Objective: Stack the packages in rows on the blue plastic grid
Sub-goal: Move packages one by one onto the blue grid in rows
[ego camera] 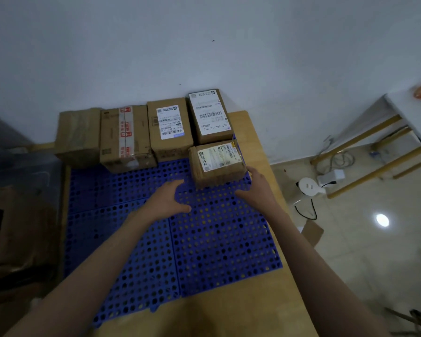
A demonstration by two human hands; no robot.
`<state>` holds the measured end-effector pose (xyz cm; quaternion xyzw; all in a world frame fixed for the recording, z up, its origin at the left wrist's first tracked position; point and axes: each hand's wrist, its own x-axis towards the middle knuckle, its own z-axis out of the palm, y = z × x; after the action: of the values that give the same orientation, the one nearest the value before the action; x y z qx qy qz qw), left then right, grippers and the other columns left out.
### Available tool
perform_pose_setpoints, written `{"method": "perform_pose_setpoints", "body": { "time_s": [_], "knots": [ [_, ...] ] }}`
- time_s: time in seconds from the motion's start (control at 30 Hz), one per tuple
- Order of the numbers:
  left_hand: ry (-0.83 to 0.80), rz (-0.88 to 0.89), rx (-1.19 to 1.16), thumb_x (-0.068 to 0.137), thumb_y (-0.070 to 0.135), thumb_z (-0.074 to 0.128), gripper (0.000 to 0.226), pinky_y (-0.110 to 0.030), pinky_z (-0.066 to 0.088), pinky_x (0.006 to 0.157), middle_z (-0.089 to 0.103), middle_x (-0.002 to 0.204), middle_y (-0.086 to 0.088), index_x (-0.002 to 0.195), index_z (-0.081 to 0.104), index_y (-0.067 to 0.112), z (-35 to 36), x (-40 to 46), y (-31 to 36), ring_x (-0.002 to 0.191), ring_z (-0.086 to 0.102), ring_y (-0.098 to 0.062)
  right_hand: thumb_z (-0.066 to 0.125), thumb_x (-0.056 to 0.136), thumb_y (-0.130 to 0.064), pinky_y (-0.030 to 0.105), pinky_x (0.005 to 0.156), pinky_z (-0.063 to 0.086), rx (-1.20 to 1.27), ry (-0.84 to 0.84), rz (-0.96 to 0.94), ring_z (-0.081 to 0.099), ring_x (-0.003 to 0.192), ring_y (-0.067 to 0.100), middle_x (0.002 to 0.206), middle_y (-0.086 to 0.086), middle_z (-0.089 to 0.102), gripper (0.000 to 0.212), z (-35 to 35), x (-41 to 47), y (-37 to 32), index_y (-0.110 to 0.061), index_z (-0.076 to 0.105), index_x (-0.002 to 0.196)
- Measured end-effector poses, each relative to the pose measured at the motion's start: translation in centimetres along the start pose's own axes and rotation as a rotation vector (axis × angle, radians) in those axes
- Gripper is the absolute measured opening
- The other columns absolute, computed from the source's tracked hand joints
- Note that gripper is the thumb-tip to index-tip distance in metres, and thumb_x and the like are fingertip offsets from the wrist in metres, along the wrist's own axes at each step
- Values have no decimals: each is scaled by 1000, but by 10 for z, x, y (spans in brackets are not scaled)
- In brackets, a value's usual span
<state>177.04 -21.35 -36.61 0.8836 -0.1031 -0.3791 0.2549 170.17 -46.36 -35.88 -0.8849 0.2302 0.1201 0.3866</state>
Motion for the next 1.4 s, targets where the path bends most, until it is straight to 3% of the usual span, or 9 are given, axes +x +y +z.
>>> {"method": "perform_pose_setpoints", "body": {
  "time_s": [0.13, 0.23, 0.33, 0.47, 0.7, 0.83, 1.13, 1.3, 1.4],
  "knots": [
    [6, 26, 114, 82, 46, 73, 92, -41, 37, 110, 19, 160, -2, 154, 19, 28, 8, -54, -17, 139, 34, -26, 72, 86, -26, 33, 79, 46, -33, -36, -14, 52, 120, 27, 148, 12, 37, 81, 9, -50, -14, -19, 26, 152],
    [2, 38, 163, 83, 47, 72, 91, -39, 35, 111, 16, 161, 0, 154, 19, 29, 14, -94, -33, 141, 31, -23, 71, 88, -29, 37, 87, 48, -79, -111, -34, 51, 122, 26, 144, 10, 43, 74, 22, -86, -25, -20, 30, 149],
    [1, 68, 198, 83, 49, 71, 90, -36, 34, 112, 17, 160, 2, 154, 19, 28, 20, -128, -50, 143, 28, -20, 70, 89, -28, 38, 81, 54, -103, -197, -45, 58, 104, 22, 136, 8, 50, 68, 38, -123, -34, -21, 35, 147],
    [-2, 100, 262, 83, 53, 69, 91, -35, 28, 116, 13, 162, 2, 154, 18, 29, 24, -166, -70, 147, 17, -18, 68, 91, -31, 34, 77, 52, -195, -286, -74, 58, 106, 22, 136, 7, 50, 66, 60, -167, -46, -21, 36, 147],
    [25, 119, 371, 84, 50, 70, 91, -40, 33, 113, 11, 162, 3, 155, 16, 30, 30, -220, -92, 147, 19, -18, 68, 91, -31, 42, 85, 56, -346, -272, -109, 61, 103, 23, 136, 7, 51, 65, 85, -232, -63, -22, 36, 146],
    [58, 114, 417, 85, 50, 68, 90, -41, 33, 114, 8, 163, 5, 155, 15, 31, 33, -254, -100, 149, 14, -17, 70, 90, -29, 42, 81, 57, -401, -261, -116, 64, 94, 21, 139, 6, 48, 66, 91, -261, -72, -26, 35, 146],
    [179, 24, 574, 84, 45, 71, 90, -42, 41, 106, 15, 161, 0, 154, 16, 31, 55, -328, -106, 143, 29, -23, 70, 88, -20, 43, 77, 52, -570, -225, -254, 58, 94, 25, 133, 8, 47, 70, 88, -325, -73, -30, 31, 145],
    [233, 6, 581, 83, 44, 71, 89, -42, 43, 104, 29, 154, -1, 153, 19, 29, 81, -381, -118, 137, 37, -24, 71, 86, -19, 48, 90, 49, -616, -236, -310, 56, 112, 31, 134, 7, 47, 66, 97, -370, -62, -27, 36, 142],
    [286, 0, 566, 81, 45, 72, 85, -38, 47, 95, 39, 143, 3, 150, 25, 30, 92, -414, -128, 128, 46, -20, 70, 86, -19, 47, 89, 49, -624, -236, -363, 55, 115, 30, 137, 7, 46, 69, 108, -395, -60, -27, 35, 144]
  ]
}}
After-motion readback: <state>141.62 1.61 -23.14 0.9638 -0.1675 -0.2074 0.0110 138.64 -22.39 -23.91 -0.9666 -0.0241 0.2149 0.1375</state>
